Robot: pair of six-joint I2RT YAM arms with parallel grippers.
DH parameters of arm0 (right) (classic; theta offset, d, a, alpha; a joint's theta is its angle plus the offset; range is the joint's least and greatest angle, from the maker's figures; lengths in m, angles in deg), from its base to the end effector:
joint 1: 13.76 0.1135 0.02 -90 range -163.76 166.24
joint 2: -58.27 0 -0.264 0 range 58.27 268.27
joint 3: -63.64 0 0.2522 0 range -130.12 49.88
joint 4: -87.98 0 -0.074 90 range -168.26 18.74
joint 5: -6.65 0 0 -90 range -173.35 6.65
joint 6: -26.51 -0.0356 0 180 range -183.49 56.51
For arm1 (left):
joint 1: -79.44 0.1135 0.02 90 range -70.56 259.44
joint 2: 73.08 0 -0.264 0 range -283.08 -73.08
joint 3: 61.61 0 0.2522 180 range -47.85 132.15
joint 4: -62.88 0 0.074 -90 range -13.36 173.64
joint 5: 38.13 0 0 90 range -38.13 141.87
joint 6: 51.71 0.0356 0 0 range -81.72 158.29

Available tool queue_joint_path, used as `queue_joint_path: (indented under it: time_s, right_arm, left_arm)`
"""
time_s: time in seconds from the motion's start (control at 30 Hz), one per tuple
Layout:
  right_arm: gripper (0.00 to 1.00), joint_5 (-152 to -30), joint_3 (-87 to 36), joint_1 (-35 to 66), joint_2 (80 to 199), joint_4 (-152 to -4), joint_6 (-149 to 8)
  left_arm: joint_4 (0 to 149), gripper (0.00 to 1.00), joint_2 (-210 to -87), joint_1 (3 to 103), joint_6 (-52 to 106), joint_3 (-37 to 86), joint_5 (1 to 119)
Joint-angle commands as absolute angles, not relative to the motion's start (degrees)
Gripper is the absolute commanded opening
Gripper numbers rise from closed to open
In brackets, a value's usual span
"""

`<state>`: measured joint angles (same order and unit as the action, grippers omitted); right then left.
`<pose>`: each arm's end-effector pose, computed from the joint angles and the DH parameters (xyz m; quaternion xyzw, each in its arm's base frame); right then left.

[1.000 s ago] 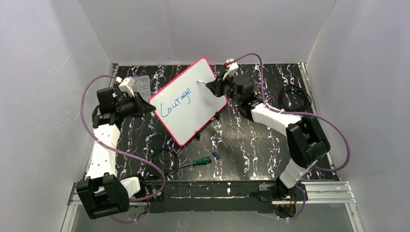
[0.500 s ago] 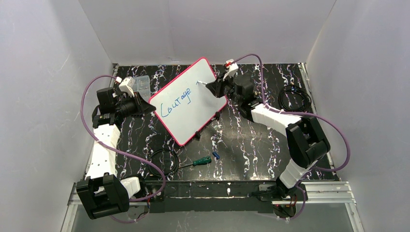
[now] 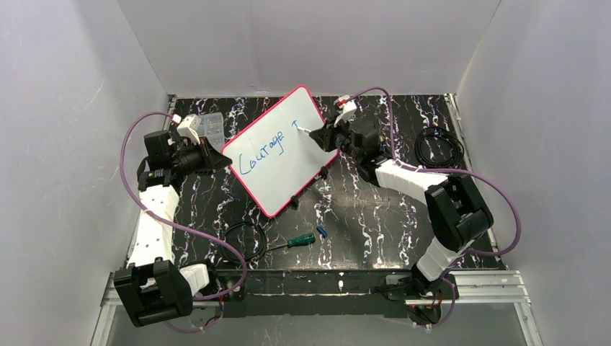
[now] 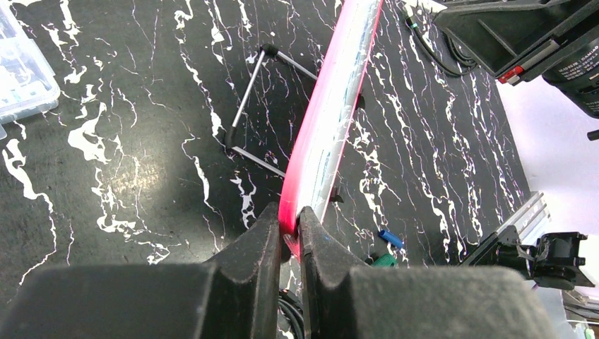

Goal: Write a sentence on the whiteboard

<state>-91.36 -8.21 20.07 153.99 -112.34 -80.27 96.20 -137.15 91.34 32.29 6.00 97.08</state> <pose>0.3179 0.2190 0.2674 -0.1551 0.7118 0.3380 0.5959 0.2423 0.0252 0.3173 0.0662 0.8189 -0.3082 0.4796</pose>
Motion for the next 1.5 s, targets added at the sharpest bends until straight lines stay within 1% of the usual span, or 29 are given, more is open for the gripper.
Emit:
queue_joint_path:
  time_s: [0.0,0.17,0.37,0.63,1.0,1.47]
  right_arm:
    - [0.01,-89.5,-7.4,20.6,152.9,-111.2,-80.1]
    - [0.01,-85.9,-9.2,20.6,153.0,-110.1,-79.9]
    - [0.01,-85.6,-11.3,20.6,153.0,-111.6,-80.0]
    - [0.01,-84.2,-11.3,20.6,150.6,-113.9,-80.3]
    - [0.01,-84.7,-11.9,20.4,151.9,-116.2,-80.5]
    - [0.01,-87.2,-12.9,20.3,153.9,-115.0,-80.3]
  left_arm:
    - [98.4,0.0,-137.5,91.1,34.6,6.4,95.6]
    - [98.4,0.0,-137.5,91.2,34.5,6.4,95.7]
    - [98.4,0.0,-137.4,91.1,34.5,6.4,95.7]
    - [98.4,0.0,-137.3,91.1,34.5,6.4,95.7]
    - [98.4,0.0,-137.3,91.2,34.4,6.2,95.9]
    - [98.3,0.0,-137.4,91.2,34.3,6.3,96.2]
